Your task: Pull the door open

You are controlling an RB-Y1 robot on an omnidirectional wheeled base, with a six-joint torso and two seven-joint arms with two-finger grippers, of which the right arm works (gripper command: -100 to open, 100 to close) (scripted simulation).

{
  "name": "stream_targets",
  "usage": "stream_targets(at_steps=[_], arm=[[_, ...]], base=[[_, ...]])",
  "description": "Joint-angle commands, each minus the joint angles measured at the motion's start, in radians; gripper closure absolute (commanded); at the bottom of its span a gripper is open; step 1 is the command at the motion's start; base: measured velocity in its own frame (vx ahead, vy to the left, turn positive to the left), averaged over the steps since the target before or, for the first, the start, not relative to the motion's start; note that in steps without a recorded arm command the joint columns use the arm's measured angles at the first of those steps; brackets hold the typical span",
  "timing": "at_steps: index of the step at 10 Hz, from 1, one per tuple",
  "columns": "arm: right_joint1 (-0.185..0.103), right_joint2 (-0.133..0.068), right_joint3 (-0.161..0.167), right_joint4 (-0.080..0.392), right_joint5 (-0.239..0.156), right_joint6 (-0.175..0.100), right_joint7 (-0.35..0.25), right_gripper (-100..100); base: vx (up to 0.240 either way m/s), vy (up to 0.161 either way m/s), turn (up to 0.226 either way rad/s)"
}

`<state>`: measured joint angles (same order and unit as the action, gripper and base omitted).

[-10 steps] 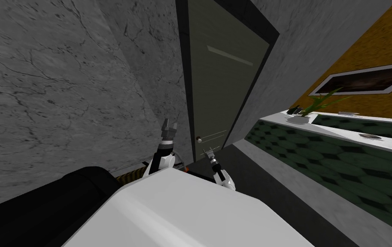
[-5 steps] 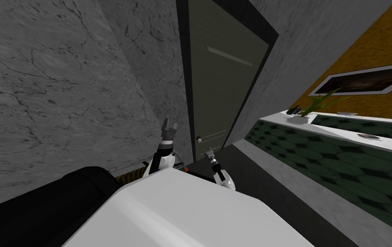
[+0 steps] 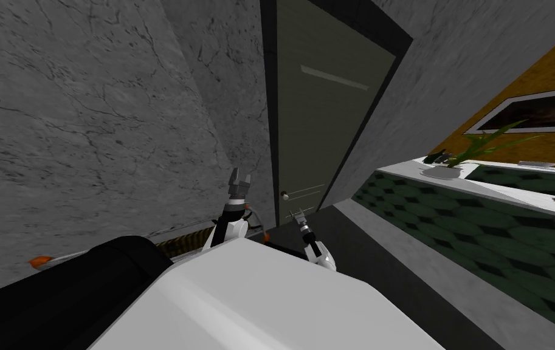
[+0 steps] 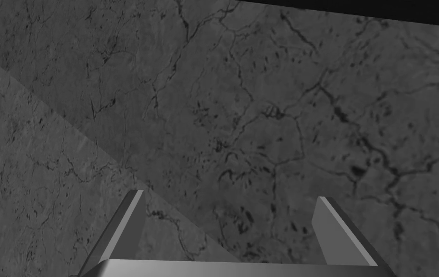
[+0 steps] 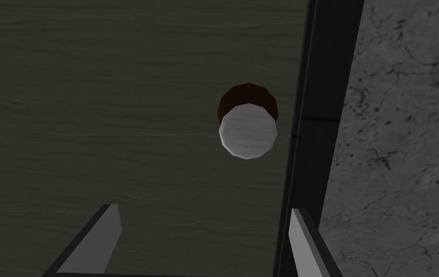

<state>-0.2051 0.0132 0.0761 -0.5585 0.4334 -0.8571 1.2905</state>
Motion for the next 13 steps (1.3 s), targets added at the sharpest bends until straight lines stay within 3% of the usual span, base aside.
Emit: stream_targets(at_steps=[1,2,3,4,5,8,9,10,13], arm=[[0.005,-0.021,-0.031,-0.010,-0.013,0.010,0.001,-100],[0.005,-0.021,-0.031,-0.024,-0.013,0.010,0.001,-100],[0.005,-0.021,-0.031,-0.010,-0.013,0.010,0.001,-100],[0.002,-0.033,-0.056,-0.005,-0.024,0.010,0.007,-100],[0.002,-0.033,-0.056,-0.005,-0.024,0.010,0.007,-100],[-0.003,-0.056,-0.113,0.005,-0.049,0.010,0.020,-100],[-0.003,-0.056,-0.113,0.005,-0.049,0.010,0.020,-100],[-0.006,-0.067,-0.145,0.011,-0.063,0.010,0.027,-100],[-0.011,-0.081,-0.193,0.020,-0.084,0.011,0.038,-100]], base=[[-0.145,-0.005,0.266],[-0.137,0.006,0.143],[-0.073,0.000,-0.011],[-0.076,0.014,0.242],[-0.064,0.012,0.138],[-0.076,0.053,0.229],[-0.037,0.029,0.070],[-0.039,0.049,0.303],[-0.015,0.052,0.228]])
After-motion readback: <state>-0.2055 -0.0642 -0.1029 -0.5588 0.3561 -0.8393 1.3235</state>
